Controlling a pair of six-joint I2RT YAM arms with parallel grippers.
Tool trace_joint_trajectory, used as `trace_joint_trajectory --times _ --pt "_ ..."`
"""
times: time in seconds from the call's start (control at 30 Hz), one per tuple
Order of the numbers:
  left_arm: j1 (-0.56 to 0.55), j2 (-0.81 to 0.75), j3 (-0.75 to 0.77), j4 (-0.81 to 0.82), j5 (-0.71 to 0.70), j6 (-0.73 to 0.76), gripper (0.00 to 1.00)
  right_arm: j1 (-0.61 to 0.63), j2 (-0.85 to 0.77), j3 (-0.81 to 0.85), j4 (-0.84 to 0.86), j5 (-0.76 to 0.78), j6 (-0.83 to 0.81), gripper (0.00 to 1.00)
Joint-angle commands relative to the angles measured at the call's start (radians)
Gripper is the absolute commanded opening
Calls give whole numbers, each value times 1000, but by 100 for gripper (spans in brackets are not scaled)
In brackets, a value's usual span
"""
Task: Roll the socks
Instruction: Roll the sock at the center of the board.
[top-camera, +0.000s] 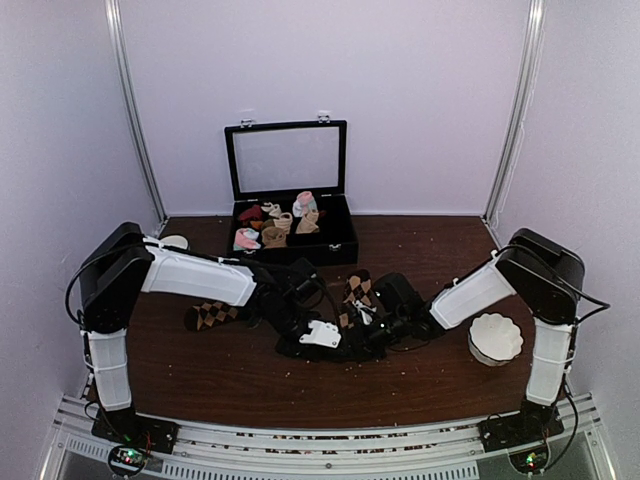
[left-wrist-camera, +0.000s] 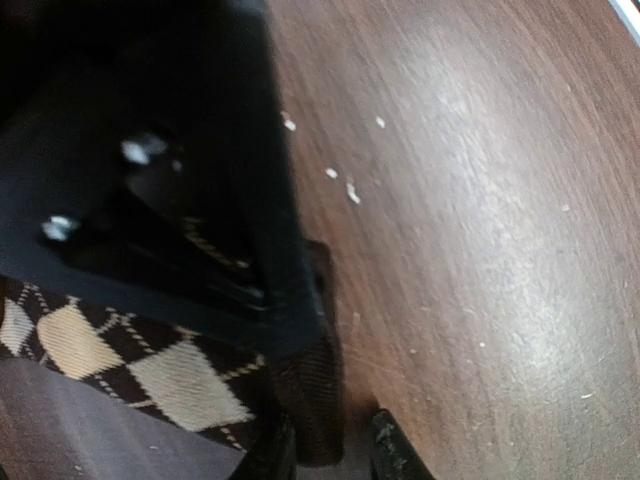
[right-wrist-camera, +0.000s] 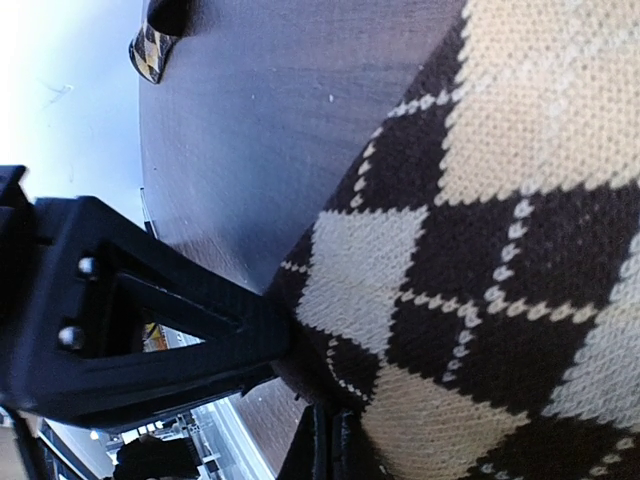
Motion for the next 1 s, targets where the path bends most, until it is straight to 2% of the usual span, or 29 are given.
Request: trace_joint_trajectory --times 0.0,0.1,0.2,0.37,0.43,0.5,0.63,0.77,0.97 --pt "-1 -15 -51 3 -13 16 31 -4 22 11 40 24 41 0" --pt "5 -18 -66 13 -4 8 31 -4 8 -7 49 27 57 0" --pt "5 2 -37 8 9 -17 16 -2 -23 -35 47 34 52 0" --pt "10 59 19 -27 11 -70 0 -3 -33 -58 24 17 17 6" --pt "20 74 39 -62 30 -86 0 -3 -39 -83 38 15 14 11" --pt "41 90 80 -132 91 -114 0 -2 -78 -123 65 35 -1 21" --pt "89 112 174 -301 245 -157 0 29 -239 -200 -11 260 -179 42" --pt "120 150 261 -427 339 -203 0 125 -377 -275 -2 516 -377 45" --pt "126 225 347 -544 415 -297 0 345 -465 -398 168 854 -737 47"
